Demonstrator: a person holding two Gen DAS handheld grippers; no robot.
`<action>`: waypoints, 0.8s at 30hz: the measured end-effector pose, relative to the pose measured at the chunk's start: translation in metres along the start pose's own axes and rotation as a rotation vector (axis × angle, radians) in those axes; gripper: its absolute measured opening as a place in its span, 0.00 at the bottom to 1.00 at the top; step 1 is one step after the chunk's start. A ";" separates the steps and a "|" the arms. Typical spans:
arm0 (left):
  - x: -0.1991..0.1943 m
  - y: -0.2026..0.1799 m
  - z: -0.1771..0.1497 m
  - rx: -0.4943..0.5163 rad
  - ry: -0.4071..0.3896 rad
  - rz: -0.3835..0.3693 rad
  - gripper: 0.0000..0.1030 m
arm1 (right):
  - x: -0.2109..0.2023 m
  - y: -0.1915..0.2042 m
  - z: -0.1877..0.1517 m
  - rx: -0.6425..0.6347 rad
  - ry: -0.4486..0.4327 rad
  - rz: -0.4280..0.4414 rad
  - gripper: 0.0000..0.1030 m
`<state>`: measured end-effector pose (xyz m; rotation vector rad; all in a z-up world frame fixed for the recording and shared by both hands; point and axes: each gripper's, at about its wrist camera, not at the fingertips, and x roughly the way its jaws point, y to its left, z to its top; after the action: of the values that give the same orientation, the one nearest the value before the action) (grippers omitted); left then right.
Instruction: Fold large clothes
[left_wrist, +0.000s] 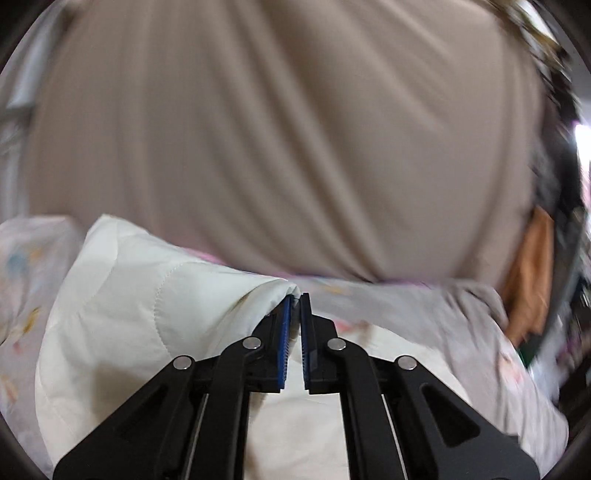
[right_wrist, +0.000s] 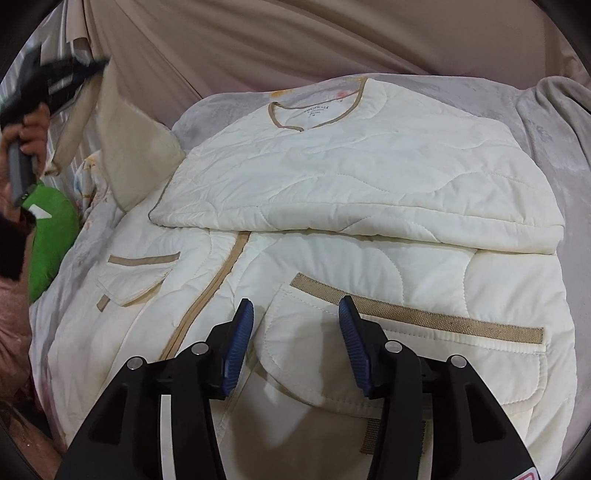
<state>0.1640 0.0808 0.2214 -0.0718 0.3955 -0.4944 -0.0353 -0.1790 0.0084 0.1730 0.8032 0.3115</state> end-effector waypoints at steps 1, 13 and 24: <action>0.010 -0.027 -0.008 0.046 0.033 -0.033 0.04 | -0.001 -0.001 0.000 0.009 -0.005 0.003 0.45; 0.095 -0.094 -0.184 0.163 0.508 -0.099 0.34 | -0.022 -0.035 0.001 0.190 -0.077 0.040 0.57; 0.014 0.038 -0.177 0.103 0.372 0.245 0.53 | -0.038 0.029 0.059 -0.137 -0.154 -0.057 0.64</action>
<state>0.1238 0.1127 0.0475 0.1693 0.7323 -0.2828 -0.0228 -0.1664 0.0826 0.0453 0.6307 0.2946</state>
